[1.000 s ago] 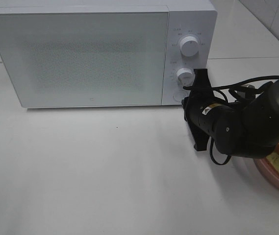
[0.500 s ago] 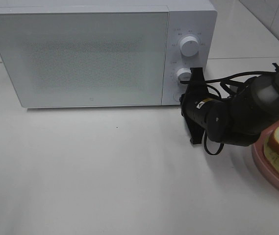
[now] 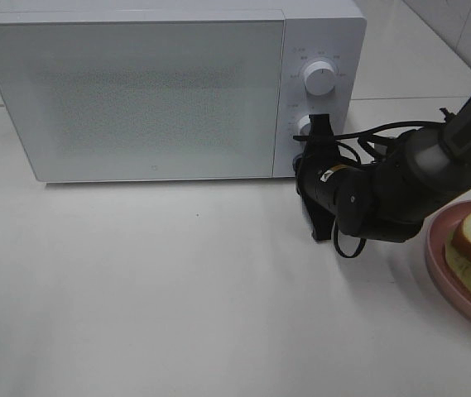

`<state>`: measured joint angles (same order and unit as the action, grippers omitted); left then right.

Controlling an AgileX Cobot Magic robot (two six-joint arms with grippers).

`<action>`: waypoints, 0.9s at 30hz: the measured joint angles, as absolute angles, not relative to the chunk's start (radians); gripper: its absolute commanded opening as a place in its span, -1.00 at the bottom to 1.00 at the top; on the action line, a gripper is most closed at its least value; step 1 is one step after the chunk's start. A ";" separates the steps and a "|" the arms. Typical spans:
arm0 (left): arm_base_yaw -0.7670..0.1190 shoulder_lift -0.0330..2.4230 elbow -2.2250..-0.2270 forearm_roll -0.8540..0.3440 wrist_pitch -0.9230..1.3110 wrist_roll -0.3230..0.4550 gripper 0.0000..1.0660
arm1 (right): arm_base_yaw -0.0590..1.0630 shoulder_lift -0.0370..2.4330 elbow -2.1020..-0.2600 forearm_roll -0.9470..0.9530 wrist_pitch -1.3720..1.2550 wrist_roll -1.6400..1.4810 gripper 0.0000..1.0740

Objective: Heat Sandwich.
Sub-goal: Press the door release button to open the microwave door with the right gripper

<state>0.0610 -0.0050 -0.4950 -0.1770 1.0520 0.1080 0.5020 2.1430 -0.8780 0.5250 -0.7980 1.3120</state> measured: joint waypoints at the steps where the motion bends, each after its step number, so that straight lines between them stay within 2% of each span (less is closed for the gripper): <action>1: 0.061 -0.005 -0.495 -0.177 1.052 0.108 0.94 | 0.502 2.143 -0.878 0.527 -0.799 1.303 -0.96; 27: 0.061 -0.005 -0.495 -0.177 1.052 0.108 0.94 | 0.512 2.134 -0.875 0.560 -0.842 1.270 -0.95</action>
